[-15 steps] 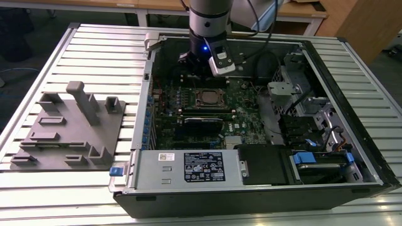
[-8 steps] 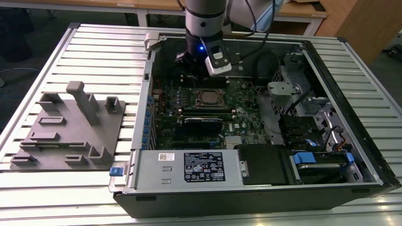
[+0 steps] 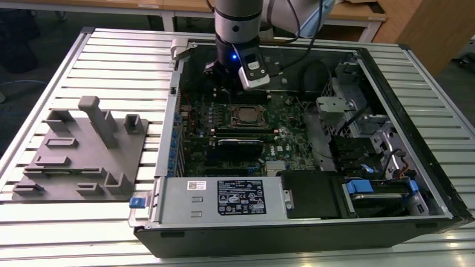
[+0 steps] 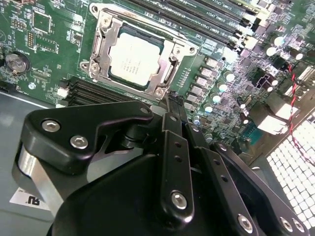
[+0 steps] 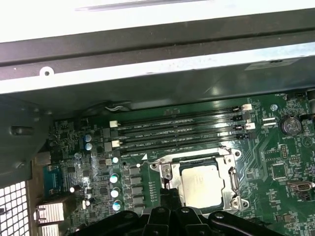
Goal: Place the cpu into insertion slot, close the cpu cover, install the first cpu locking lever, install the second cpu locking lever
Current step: 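Install the first cpu locking lever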
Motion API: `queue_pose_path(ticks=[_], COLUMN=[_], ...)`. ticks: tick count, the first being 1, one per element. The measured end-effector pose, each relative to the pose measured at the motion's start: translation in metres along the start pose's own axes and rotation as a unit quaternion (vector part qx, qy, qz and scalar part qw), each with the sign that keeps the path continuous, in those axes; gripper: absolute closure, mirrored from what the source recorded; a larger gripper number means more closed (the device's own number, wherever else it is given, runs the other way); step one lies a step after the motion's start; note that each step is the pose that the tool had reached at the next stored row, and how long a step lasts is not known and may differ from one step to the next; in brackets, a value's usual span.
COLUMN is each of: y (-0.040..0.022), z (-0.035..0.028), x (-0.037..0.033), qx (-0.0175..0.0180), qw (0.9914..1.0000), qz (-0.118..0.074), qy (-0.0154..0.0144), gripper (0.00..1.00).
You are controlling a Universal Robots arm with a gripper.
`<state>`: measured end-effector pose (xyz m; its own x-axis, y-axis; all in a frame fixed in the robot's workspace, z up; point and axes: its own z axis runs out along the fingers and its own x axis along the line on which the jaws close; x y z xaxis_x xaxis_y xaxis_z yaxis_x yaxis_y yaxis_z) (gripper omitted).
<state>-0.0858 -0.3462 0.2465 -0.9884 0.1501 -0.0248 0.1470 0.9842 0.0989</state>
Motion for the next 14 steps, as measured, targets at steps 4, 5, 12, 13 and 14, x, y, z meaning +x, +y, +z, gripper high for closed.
queue_pose_path(ticks=[4, 5, 12, 13, 14], y=[-0.0011, -0.0014, -0.0016, -0.0016, -0.0018], z=[0.0000, -0.0001, -0.0001, -0.0001, -0.0001], x=[-0.0001, -0.0001, -0.0001, 0.0003, 0.0010], qx=[-0.0165, -0.0205, -0.0247, -0.0247, -0.0247], qw=[0.99986, 0.99978, 0.99969, 0.99969, 0.99969], qz=[0.001, 0.001, 0.001, 0.001, 0.001], qy=[0.0024, 0.0030, 0.0036, 0.0036, 0.0035], gripper=[0.89, 0.89, 0.89, 0.89, 0.89])
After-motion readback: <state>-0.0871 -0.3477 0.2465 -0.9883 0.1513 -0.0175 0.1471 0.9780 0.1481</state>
